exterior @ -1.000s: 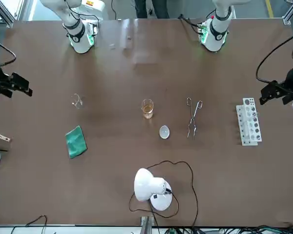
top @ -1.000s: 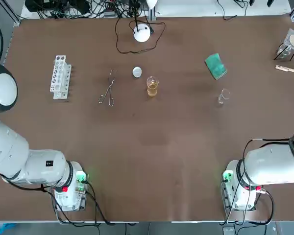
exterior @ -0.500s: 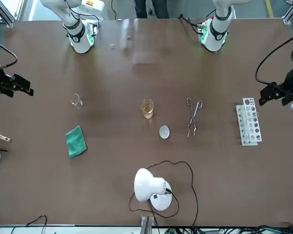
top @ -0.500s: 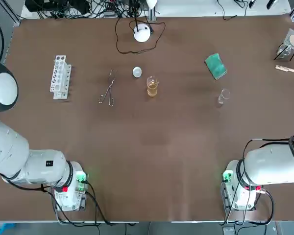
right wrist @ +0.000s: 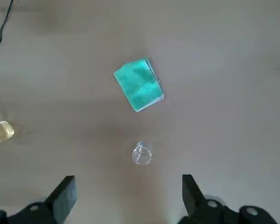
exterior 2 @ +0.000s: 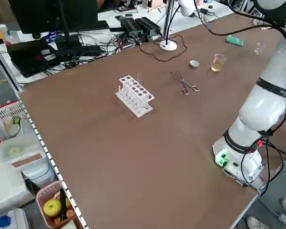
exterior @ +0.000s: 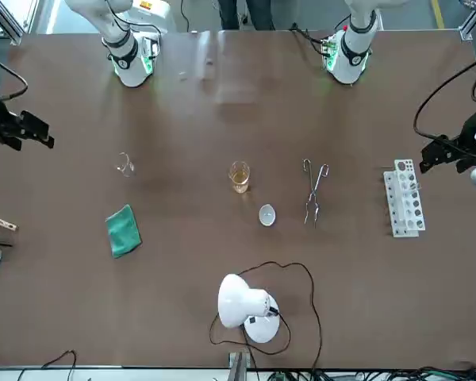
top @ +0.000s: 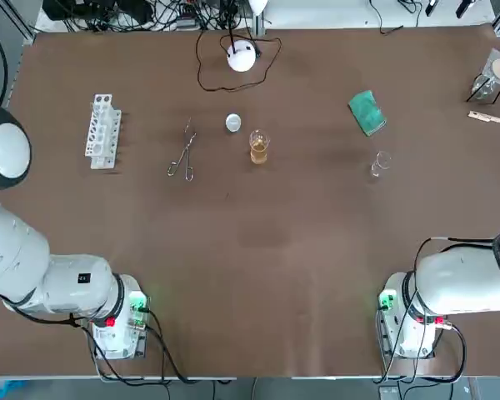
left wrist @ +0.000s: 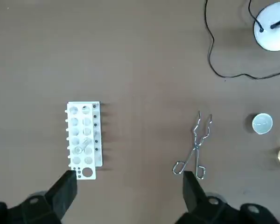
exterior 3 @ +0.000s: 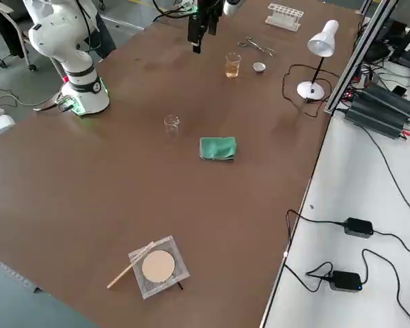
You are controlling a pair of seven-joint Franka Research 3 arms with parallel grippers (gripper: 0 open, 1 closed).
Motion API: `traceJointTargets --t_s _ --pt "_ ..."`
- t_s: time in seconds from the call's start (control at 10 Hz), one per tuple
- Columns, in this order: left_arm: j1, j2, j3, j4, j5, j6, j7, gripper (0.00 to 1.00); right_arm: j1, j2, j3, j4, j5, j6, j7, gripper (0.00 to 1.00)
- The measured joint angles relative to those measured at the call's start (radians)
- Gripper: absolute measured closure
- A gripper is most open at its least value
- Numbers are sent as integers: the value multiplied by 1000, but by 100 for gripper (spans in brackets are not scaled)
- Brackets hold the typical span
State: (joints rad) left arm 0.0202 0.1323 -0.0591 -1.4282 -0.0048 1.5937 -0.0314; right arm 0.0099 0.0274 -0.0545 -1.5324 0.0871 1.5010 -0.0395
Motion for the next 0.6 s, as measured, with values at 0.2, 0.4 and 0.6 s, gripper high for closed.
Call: traceJointTargets --t_s 0.2,0.4,0.6 --pt "5 0 0 0 0 1 0 0 0 0 -3 -2 0 1 1 0" --pt "5 0 0 0 0 3 0 0 0 0 -5 -2 -1 1 2 0" --pt "5 0 0 0 0 6 0 0 0 0 -7 -3 -2 1 2 0"
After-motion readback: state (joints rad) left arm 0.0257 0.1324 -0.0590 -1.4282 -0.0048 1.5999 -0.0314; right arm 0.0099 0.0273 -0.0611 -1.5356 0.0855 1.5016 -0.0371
